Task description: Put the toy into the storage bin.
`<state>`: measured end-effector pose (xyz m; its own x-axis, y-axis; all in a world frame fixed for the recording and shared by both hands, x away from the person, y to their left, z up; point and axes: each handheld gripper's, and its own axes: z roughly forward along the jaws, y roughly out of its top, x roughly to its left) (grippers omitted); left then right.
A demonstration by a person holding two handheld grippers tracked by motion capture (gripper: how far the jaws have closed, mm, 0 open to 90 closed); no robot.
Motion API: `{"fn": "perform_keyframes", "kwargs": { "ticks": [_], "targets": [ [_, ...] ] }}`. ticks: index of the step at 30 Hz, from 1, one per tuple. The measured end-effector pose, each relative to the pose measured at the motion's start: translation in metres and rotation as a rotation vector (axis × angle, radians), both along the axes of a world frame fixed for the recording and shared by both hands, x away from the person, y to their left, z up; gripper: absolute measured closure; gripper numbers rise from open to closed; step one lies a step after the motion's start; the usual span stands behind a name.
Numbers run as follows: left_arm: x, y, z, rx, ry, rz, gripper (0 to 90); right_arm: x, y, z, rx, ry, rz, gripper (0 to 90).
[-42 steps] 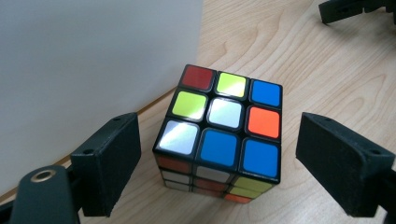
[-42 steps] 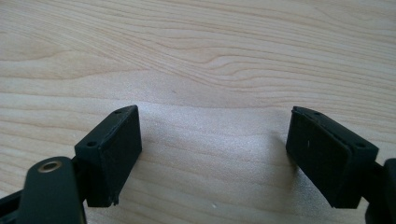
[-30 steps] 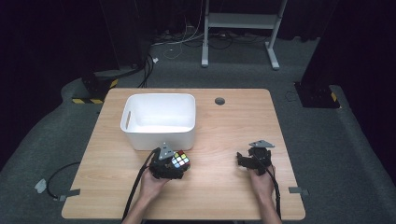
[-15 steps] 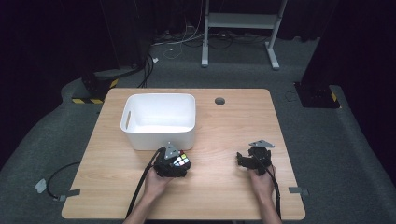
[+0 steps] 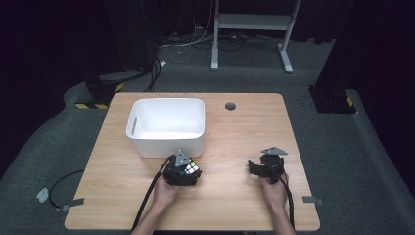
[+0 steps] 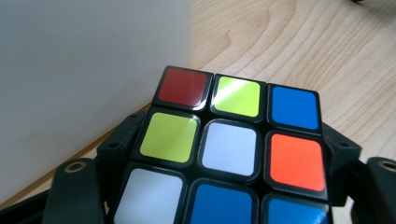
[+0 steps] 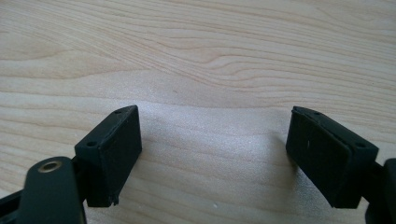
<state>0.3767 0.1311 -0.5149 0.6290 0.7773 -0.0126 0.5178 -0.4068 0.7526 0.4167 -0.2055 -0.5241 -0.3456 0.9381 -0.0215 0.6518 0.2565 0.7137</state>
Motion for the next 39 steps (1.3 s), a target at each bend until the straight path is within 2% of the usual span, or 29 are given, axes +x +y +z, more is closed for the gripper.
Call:
{"fn": "perform_keyframes", "kwargs": {
  "ticks": [4, 13, 17, 21, 30, 39],
  "targets": [
    [0.001, 0.001, 0.000, -0.011, 0.004, -0.004, 28.0, 0.000, 0.000, 0.000, 0.000, 0.000, 0.000, 18.1],
    [-0.003, 0.001, 0.000, -0.021, -0.013, 0.006, 31.8, 0.000, 0.000, 0.000, 0.002, -0.001, 0.002, 18.1],
    [-0.004, 0.002, 0.002, -0.008, -0.015, 0.016, 32.6, 0.000, 0.000, 0.000, 0.003, 0.000, 0.004, 18.1],
    [-0.004, 0.003, 0.003, -0.016, -0.018, 0.014, 32.8, 0.000, 0.000, 0.000, 0.004, 0.000, 0.006, 18.2],
    [-0.008, 0.005, 0.010, -0.061, -0.018, 0.005, 32.9, 0.000, 0.001, 0.000, 0.004, 0.001, 0.005, 18.1],
    [-0.012, 0.009, 0.019, -0.053, -0.006, -0.004, 33.0, 0.000, 0.001, 0.000, 0.003, 0.001, 0.005, 18.2]
  ]
}}
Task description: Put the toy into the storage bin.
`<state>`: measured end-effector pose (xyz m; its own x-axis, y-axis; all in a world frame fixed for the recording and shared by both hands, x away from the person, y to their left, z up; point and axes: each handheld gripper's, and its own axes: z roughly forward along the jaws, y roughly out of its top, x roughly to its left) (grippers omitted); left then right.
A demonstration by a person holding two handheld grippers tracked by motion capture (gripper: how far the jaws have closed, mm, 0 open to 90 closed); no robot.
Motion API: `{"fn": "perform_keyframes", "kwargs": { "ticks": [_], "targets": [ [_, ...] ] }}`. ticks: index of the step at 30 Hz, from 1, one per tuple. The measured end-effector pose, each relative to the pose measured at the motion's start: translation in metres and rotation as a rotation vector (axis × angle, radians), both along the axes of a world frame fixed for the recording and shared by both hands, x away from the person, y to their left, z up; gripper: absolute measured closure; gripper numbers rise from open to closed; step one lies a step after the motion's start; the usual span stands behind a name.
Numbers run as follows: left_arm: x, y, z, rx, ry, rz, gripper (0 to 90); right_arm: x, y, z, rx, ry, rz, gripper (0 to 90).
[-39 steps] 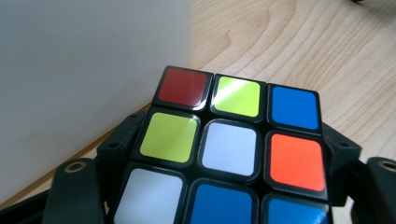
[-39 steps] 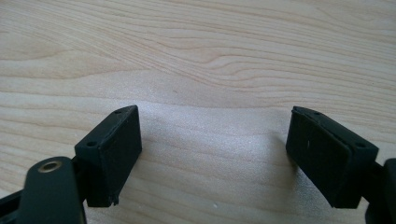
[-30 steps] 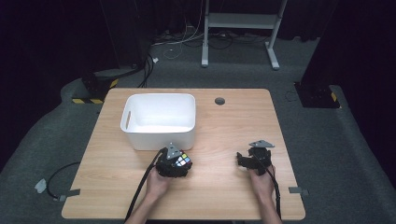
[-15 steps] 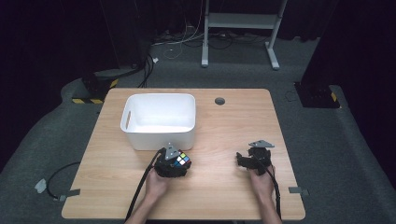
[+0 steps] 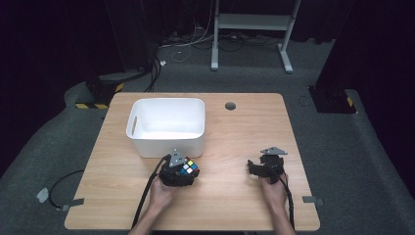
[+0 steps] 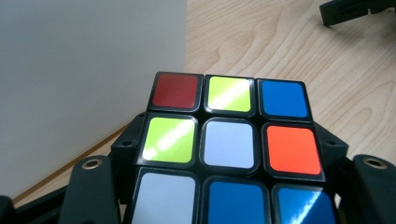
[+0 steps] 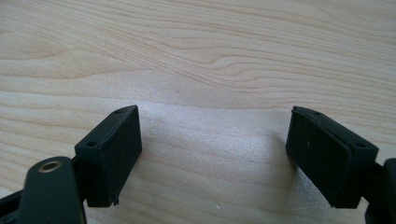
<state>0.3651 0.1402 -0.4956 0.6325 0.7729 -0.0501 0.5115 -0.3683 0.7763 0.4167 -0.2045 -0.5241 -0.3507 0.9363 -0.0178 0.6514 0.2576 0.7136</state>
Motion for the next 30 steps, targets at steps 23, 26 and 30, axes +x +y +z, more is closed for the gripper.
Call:
{"fn": "perform_keyframes", "kwargs": {
  "ticks": [23, 26, 30],
  "targets": [
    [-0.005, 0.006, 0.033, -0.040, 0.004, -0.026, 33.1, 0.000, 0.000, 0.000, -0.001, 0.000, 0.003, 18.2],
    [-0.007, 0.008, 0.038, -0.045, 0.003, -0.029, 33.1, 0.000, 0.000, 0.000, -0.001, 0.000, 0.003, 18.2],
    [-0.009, 0.014, 0.045, -0.061, 0.005, -0.025, 33.1, 0.000, 0.000, 0.000, -0.001, 0.000, 0.003, 18.2]
  ]
}}
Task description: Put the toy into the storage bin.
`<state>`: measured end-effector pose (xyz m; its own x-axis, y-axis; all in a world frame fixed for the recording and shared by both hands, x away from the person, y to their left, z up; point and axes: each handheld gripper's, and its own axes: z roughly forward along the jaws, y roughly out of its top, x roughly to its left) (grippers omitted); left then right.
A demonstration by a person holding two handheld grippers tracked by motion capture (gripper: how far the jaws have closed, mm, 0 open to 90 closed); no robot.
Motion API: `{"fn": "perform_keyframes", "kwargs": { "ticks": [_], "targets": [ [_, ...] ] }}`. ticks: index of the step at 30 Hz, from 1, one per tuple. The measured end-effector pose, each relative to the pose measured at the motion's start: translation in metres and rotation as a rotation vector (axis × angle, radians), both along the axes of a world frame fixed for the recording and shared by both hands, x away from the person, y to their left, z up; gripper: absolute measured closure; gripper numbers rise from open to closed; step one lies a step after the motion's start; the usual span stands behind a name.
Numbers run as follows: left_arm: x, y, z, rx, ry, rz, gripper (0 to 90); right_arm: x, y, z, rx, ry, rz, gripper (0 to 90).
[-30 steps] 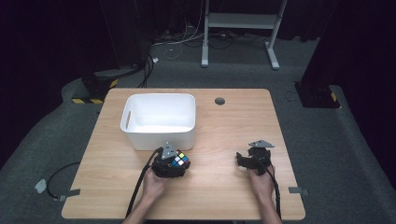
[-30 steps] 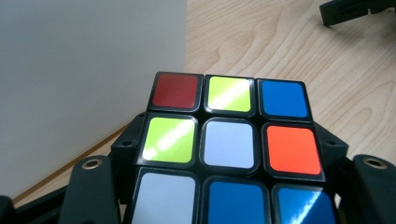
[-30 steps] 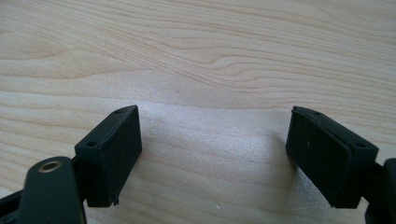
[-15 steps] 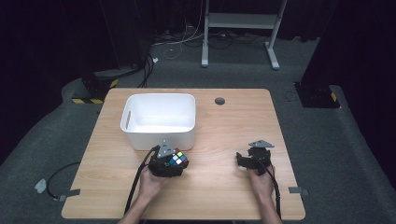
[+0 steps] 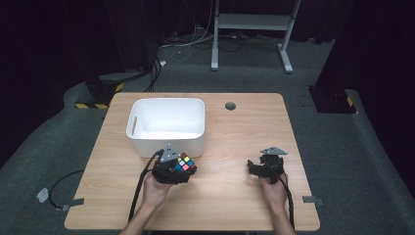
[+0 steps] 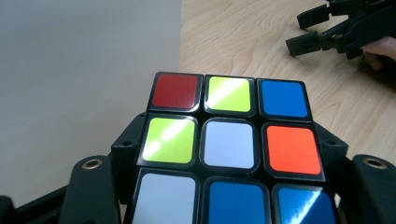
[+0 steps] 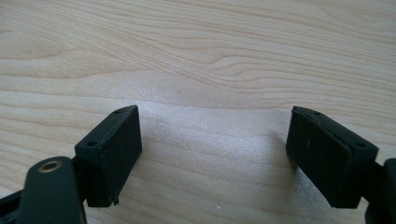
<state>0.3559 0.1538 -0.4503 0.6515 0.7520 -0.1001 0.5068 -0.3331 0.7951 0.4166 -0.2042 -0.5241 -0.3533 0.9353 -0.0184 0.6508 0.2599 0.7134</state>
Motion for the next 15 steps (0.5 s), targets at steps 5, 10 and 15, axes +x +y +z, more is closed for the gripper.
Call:
{"fn": "perform_keyframes", "kwargs": {
  "ticks": [5, 10, 15],
  "targets": [
    [0.000, 0.004, 0.009, -0.018, -0.005, 0.000, 33.1, 0.000, 0.000, 0.000, 0.000, 0.000, 0.000, 18.2],
    [-0.001, 0.006, 0.017, -0.021, -0.010, -0.003, 33.1, 0.000, 0.000, 0.000, 0.000, 0.000, 0.000, 18.2],
    [0.001, 0.008, 0.022, -0.027, 0.000, 0.000, 33.2, 0.000, 0.000, 0.000, 0.000, 0.000, 0.000, 18.2]
  ]
}}
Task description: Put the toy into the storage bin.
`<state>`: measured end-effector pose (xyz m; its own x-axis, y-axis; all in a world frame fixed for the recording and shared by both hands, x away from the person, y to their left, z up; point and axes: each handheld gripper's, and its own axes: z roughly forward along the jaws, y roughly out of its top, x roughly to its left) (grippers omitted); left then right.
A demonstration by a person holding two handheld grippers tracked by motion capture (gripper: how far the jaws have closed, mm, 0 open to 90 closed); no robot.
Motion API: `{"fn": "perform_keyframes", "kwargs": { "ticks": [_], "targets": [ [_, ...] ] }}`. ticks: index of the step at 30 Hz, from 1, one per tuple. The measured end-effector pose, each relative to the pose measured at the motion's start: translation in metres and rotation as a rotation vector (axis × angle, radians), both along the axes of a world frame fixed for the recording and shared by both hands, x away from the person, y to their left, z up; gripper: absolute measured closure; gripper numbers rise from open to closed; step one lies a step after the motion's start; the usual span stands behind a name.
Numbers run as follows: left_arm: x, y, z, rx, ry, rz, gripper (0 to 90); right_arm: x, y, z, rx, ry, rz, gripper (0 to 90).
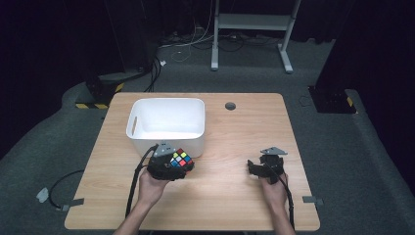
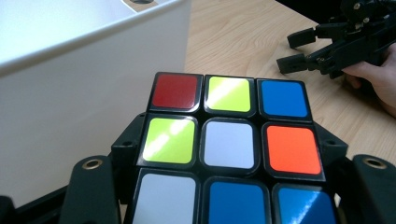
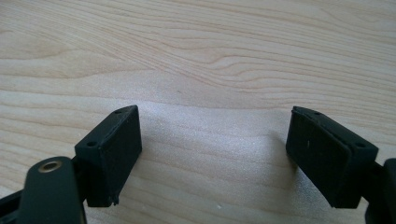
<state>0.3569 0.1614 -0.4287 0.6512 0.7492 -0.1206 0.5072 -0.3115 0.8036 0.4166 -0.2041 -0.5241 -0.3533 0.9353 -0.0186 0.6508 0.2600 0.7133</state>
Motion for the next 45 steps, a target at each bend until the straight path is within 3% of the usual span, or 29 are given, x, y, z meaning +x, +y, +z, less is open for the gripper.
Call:
{"fn": "perform_keyframes", "kwargs": {
  "ticks": [16, 23, 28, 45],
  "targets": [
    [0.003, 0.004, 0.024, -0.023, 0.001, -0.037, 33.2, 0.000, 0.000, 0.000, 0.001, 0.002, 0.004, 18.2],
    [0.004, 0.004, 0.039, 0.016, -0.006, -0.064, 33.2, -0.001, 0.001, 0.000, 0.002, 0.000, 0.003, 18.2],
    [0.008, 0.007, 0.045, 0.003, -0.006, -0.075, 33.2, -0.001, 0.001, 0.000, 0.001, -0.001, 0.005, 18.2],
    [0.025, 0.014, 0.074, -0.024, -0.036, -0.061, 33.2, -0.001, 0.001, 0.000, -0.001, -0.002, 0.006, 18.2]
  ]
}}
